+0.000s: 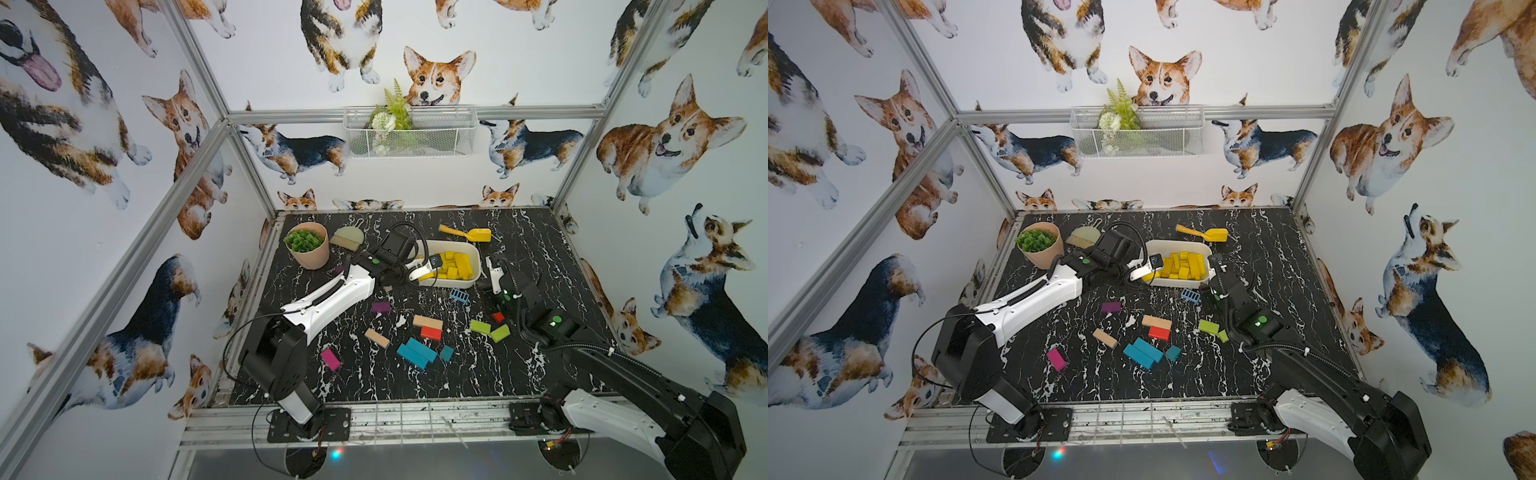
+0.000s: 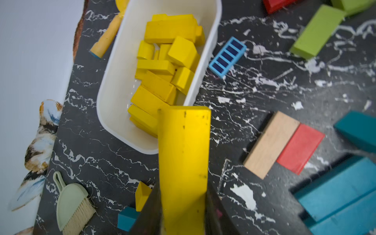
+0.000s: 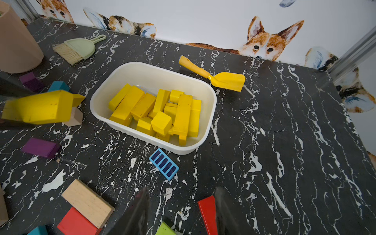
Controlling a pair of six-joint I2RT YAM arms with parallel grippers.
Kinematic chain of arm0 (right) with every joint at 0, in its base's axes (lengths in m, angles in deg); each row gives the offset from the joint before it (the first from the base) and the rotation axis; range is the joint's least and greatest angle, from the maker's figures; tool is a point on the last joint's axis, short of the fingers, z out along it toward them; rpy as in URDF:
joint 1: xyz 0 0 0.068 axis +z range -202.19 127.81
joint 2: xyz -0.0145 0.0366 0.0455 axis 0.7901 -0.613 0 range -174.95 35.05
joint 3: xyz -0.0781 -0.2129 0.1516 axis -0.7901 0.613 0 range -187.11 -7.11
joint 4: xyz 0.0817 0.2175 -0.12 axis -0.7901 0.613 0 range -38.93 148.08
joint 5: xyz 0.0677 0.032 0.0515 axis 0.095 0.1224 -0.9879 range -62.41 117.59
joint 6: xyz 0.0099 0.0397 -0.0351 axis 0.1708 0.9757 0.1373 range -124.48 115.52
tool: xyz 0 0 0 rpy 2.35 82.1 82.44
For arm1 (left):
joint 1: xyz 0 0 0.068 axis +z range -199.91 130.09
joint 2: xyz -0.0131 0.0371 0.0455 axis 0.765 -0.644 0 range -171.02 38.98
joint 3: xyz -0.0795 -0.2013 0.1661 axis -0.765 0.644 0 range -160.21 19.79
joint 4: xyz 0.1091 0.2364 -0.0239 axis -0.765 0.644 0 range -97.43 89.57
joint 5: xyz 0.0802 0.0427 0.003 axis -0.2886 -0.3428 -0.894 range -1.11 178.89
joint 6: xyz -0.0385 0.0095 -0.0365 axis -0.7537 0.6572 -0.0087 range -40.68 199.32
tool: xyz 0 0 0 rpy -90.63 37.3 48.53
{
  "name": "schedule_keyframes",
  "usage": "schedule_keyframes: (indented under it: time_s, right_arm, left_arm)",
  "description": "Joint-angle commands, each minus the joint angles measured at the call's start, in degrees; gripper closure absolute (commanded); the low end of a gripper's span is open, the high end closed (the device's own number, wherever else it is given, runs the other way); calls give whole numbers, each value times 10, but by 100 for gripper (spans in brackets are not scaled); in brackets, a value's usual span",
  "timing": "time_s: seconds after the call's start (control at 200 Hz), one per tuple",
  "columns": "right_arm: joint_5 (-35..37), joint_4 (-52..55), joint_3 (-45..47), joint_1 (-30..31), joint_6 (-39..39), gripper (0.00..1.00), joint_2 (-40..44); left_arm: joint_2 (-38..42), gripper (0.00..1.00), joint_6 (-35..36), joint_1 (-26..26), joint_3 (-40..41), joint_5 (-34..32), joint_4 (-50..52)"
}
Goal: Pick out the yellow building blocks
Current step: Pick up the building block from the center of the board, then place the building block in the storage box.
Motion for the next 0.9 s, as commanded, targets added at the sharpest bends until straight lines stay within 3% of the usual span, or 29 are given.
schedule_keyframes:
  time_s: [0.0,0.12,0.435,0.681,0.896]
  right_arm:
    - [8,-13,-14,0,18,47,-6]
    - [8,-5,-18,0,15,46,3]
    - [-3,1,-21,1,25,46,7]
    - [2,12,-25,0,24,46,14]
    - [-3,9,-22,1,30,46,9]
  left_arm:
    - [-53,100,-211,-8,-64,18,-20]
    - [-122,100,-301,-17,-142,76,28]
    - [-215,100,-369,-50,-226,-5,16]
    - [-297,100,-348,-49,-299,-50,60]
    - [-333,87,-326,-50,-324,-82,71]
